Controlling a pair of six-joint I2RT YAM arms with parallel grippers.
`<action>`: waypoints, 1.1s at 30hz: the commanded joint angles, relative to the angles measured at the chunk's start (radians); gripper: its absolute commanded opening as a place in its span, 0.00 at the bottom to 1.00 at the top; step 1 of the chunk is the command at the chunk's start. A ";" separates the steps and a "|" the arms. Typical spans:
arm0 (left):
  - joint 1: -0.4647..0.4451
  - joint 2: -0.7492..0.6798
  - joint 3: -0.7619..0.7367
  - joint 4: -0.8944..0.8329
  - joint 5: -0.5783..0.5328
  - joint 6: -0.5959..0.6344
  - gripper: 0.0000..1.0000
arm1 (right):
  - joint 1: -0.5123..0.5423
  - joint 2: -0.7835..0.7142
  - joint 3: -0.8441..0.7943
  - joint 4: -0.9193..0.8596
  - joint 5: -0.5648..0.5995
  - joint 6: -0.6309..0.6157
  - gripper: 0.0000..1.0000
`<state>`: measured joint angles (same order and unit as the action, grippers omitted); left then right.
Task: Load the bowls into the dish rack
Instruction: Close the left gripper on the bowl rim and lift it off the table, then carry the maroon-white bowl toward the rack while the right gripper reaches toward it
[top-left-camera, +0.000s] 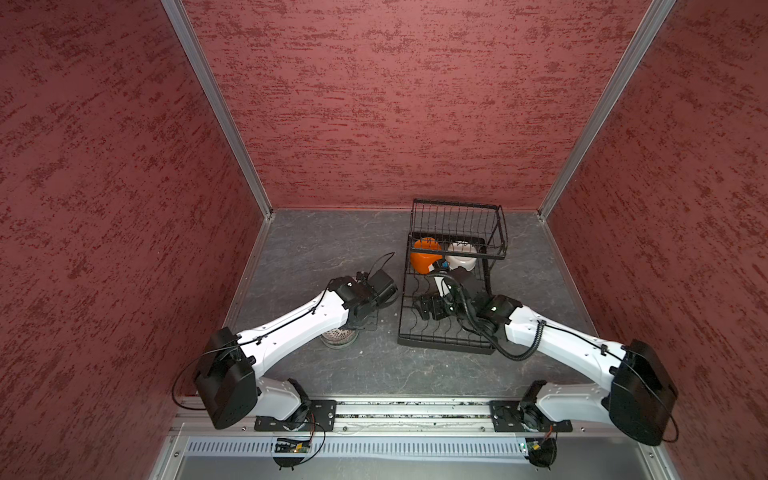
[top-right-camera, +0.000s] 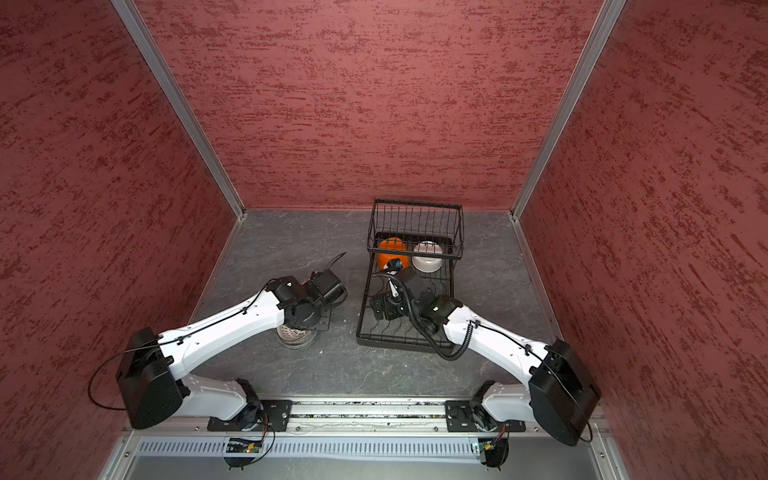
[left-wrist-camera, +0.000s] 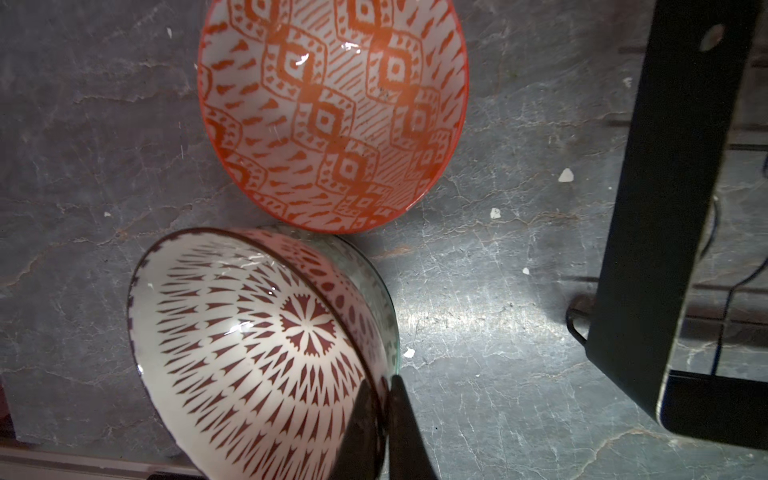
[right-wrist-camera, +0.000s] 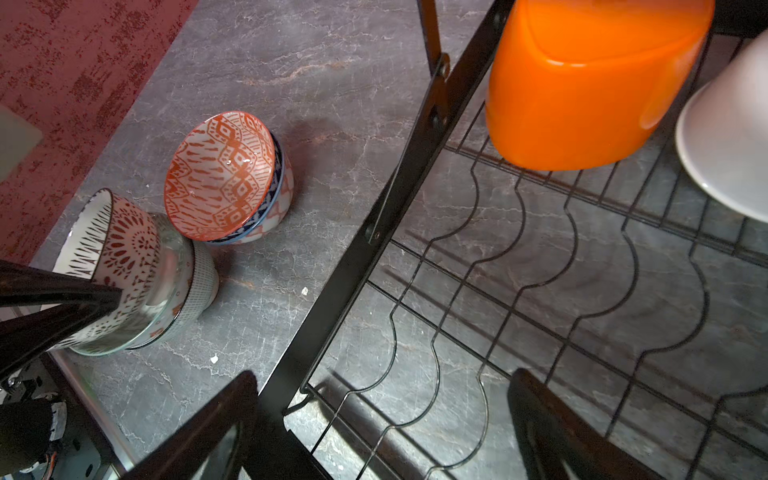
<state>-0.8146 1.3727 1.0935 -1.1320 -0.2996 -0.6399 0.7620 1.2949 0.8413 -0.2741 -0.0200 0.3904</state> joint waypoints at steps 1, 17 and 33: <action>-0.021 -0.051 -0.009 0.022 -0.064 0.051 0.00 | 0.003 0.010 0.022 0.004 -0.005 0.031 0.95; -0.201 -0.063 0.019 0.142 -0.154 0.323 0.00 | 0.001 0.010 0.214 -0.215 -0.017 -0.008 0.95; -0.349 -0.150 -0.072 0.406 -0.119 0.560 0.00 | -0.102 -0.042 0.279 -0.326 -0.083 -0.026 0.95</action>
<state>-1.1370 1.2530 1.0294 -0.8257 -0.3985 -0.1593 0.6811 1.2903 1.0908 -0.5709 -0.0593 0.3756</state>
